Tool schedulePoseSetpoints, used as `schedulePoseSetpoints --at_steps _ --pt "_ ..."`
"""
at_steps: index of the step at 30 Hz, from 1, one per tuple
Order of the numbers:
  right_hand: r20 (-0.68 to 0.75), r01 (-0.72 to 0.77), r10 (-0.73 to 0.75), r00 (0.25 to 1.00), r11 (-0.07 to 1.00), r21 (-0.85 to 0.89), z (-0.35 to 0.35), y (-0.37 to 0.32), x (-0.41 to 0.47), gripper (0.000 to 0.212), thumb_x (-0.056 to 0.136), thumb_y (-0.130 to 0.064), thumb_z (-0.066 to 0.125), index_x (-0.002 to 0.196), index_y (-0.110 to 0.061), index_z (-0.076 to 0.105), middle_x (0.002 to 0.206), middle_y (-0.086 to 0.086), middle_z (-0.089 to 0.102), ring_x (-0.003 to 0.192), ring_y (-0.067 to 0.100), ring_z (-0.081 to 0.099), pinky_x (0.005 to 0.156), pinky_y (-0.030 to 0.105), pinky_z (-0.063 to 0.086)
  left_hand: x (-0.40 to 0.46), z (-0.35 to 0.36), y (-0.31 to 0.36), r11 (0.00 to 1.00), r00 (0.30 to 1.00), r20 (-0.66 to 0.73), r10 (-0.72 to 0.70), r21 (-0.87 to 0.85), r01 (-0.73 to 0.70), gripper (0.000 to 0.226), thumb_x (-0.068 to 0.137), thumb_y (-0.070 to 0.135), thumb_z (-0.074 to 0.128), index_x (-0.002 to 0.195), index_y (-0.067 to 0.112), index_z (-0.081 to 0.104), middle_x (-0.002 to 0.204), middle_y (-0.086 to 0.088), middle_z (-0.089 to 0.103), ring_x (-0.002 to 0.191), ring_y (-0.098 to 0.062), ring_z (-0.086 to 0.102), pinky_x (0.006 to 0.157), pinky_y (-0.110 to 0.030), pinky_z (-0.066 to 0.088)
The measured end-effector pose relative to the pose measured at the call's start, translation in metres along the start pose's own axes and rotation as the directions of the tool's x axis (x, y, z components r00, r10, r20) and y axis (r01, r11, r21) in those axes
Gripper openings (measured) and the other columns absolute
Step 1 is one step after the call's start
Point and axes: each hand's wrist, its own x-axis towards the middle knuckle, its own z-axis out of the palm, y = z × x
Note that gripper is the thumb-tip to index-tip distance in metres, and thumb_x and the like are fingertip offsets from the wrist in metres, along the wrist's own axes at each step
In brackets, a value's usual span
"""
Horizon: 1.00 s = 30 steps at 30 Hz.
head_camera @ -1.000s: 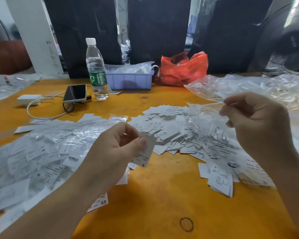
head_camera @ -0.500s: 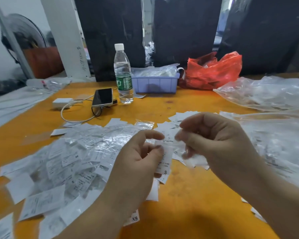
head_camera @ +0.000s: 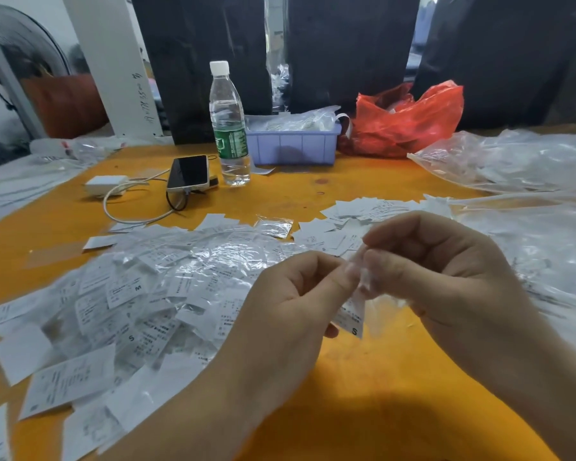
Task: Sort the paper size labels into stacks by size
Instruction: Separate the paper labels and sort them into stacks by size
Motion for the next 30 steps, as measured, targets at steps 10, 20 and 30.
schedulePoseSetpoints --at_steps 10,20,30 --pt "0.088 -0.043 0.039 0.995 0.998 0.037 -0.011 0.001 0.0 0.022 0.066 -0.005 0.079 0.085 -0.012 0.072 0.081 0.013 0.071 0.075 0.022 0.068 0.068 0.027 0.057 0.005 0.002 -0.005 0.995 0.997 -0.078 -0.002 0.099 0.01 0.017 0.084 0.04 0.072 0.075 0.025 0.069 0.068 0.0 0.067 0.062 -0.004 0.062 0.057 -0.015 0.048" --pt "0.073 0.151 -0.155 0.985 0.579 -0.801 -0.039 -0.015 0.015 0.026 0.08 -0.001 0.073 0.082 -0.026 0.071 0.069 -0.015 0.066 0.07 0.004 0.064 0.063 0.014 0.05 0.005 -0.01 -0.009 0.988 0.986 -0.167 0.028 0.151 -0.003 0.028 0.077 0.048 0.075 0.071 0.024 0.063 0.06 -0.005 0.05 0.056 -0.008 0.051 0.052 -0.014 0.043" --pt "-0.319 -0.331 0.133 0.938 0.077 -0.941 -0.097 -0.039 0.031 0.024 0.083 0.0 0.061 0.078 -0.023 0.067 0.089 -0.001 0.065 0.078 0.018 0.057 0.066 0.028 0.042 0.0 0.004 -0.01 0.97 0.996 -0.066 0.063 0.24 -0.046 0.026 0.072 0.05 0.067 0.079 0.025 0.066 0.06 0.003 0.056 0.057 -0.009 0.052 0.059 -0.027 0.042"
